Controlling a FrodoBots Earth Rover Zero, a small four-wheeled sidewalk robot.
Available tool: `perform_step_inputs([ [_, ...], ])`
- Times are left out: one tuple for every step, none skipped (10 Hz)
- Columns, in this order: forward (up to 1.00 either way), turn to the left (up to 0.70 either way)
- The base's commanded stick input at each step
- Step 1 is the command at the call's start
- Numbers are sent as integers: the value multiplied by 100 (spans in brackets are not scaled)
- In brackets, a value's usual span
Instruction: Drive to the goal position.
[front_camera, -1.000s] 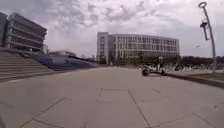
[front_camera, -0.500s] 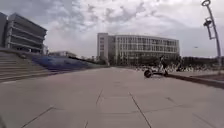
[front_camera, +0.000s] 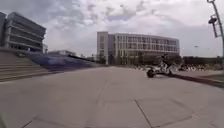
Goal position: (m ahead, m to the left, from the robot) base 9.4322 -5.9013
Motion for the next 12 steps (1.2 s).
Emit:
perform_step_inputs([
  [70, 0],
  [70, -9],
  [70, -11],
  [70, -6],
  [70, -1],
  [70, -12],
  [70, -22],
  [70, -28],
  [70, 0],
  [70, 0],
  [70, 0],
  [70, 0],
])
